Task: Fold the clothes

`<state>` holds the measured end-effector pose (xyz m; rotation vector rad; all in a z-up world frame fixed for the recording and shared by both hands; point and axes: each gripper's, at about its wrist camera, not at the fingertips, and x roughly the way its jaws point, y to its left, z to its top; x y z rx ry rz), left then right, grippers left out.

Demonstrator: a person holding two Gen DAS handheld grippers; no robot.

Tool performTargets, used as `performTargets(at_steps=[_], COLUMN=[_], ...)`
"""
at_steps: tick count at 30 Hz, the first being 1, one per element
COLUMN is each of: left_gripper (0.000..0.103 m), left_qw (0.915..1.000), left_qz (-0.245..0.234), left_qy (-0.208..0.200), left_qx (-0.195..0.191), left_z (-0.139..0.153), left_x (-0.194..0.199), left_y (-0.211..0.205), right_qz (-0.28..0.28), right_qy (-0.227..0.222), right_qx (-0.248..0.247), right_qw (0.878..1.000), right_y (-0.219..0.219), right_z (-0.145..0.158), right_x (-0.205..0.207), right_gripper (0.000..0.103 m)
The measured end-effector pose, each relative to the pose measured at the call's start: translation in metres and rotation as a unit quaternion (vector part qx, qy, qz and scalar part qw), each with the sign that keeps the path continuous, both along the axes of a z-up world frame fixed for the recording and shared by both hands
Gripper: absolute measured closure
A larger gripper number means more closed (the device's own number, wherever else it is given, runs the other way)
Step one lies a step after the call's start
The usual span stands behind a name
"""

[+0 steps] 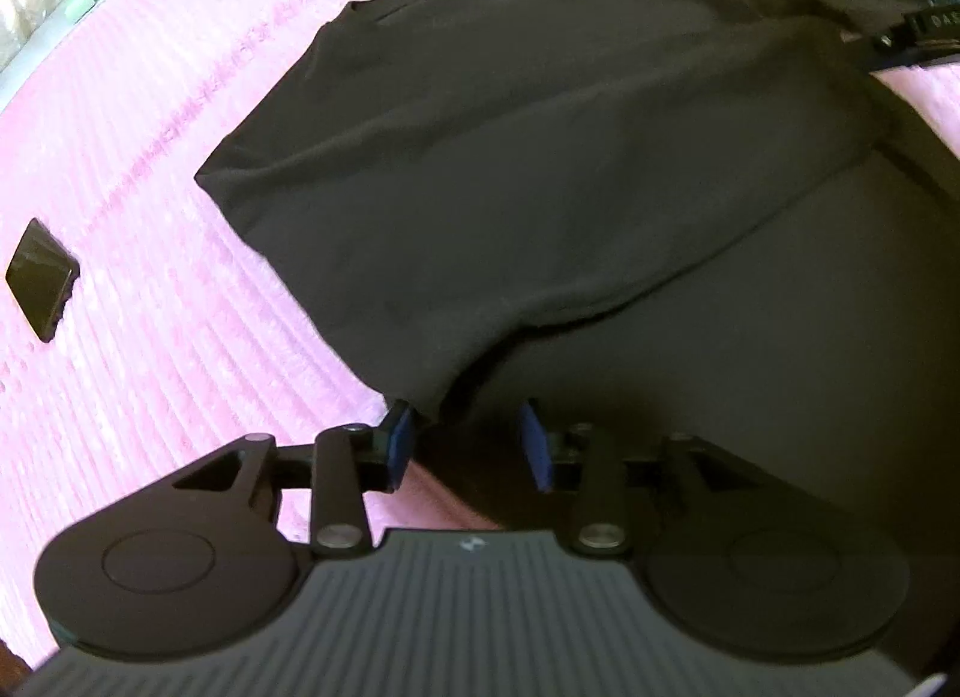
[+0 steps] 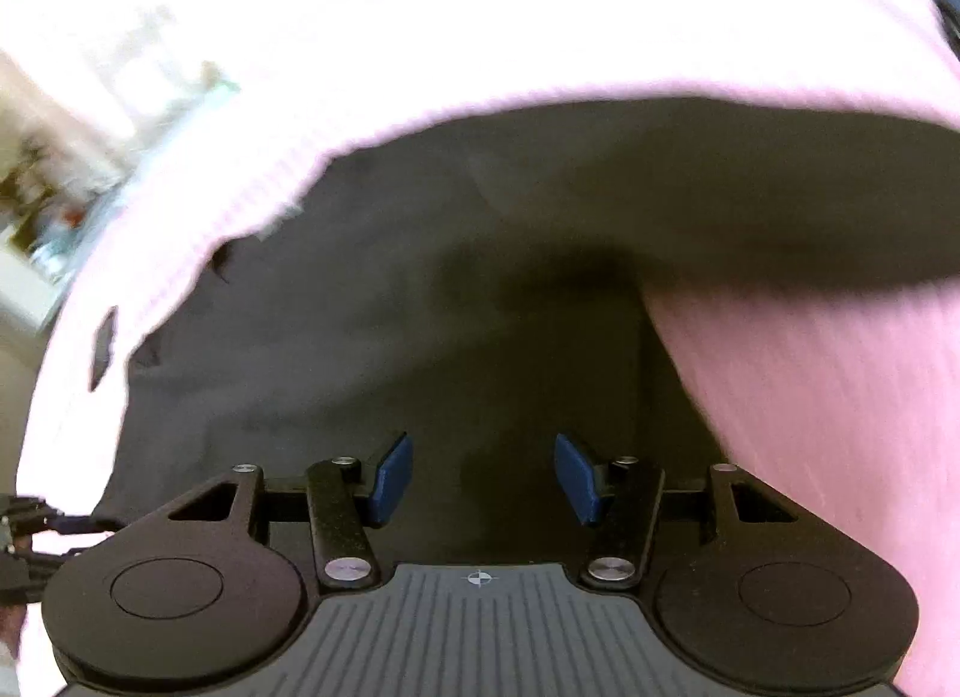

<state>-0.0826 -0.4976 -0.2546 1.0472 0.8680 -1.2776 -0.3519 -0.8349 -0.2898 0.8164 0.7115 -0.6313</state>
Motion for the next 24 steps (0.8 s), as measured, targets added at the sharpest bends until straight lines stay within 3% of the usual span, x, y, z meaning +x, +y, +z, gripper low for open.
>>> performTargets(at_steps=[7, 11, 15, 17, 18, 19, 20, 24], left_gripper=[0.069, 0.067, 0.059, 0.055, 0.053, 0.051, 0.050, 0.042], left_qw=[0.9999, 0.9998, 0.9997, 0.9994, 0.9992, 0.9989, 0.9986, 0.9975], left_qz=[0.010, 0.011, 0.013, 0.000, -0.003, -0.007, -0.010, -0.037], left_qy=[0.005, 0.013, 0.021, 0.030, 0.032, 0.034, 0.037, 0.037], left_qx=[-0.002, -0.003, -0.004, -0.019, -0.025, -0.030, -0.036, -0.047], left_z=[0.022, 0.034, 0.045, 0.049, 0.051, 0.053, 0.055, 0.058], left_x=[-0.034, -0.040, -0.046, -0.047, -0.049, -0.052, -0.054, -0.068], left_y=[-0.006, 0.003, 0.011, 0.008, 0.006, 0.005, 0.004, -0.012], right_qz=[-0.038, -0.045, -0.105, -0.150, -0.172, -0.193, -0.214, -0.275], right_qy=[-0.026, -0.005, 0.043, 0.052, 0.058, 0.064, 0.067, 0.049], right_qx=[0.044, 0.040, 0.075, 0.082, 0.078, 0.072, 0.062, 0.018], right_qw=[0.998, 0.998, 0.991, 0.984, 0.980, 0.977, 0.972, 0.960], right_y=[-0.052, -0.034, -0.008, 0.002, 0.006, 0.010, 0.013, 0.001], right_z=[-0.036, -0.020, -0.018, -0.007, 0.002, 0.011, 0.021, 0.057], right_x=[-0.007, -0.023, -0.071, -0.100, -0.114, -0.127, -0.138, -0.187], right_gripper=[0.047, 0.047, 0.044, 0.043, 0.034, 0.019, 0.015, 0.015])
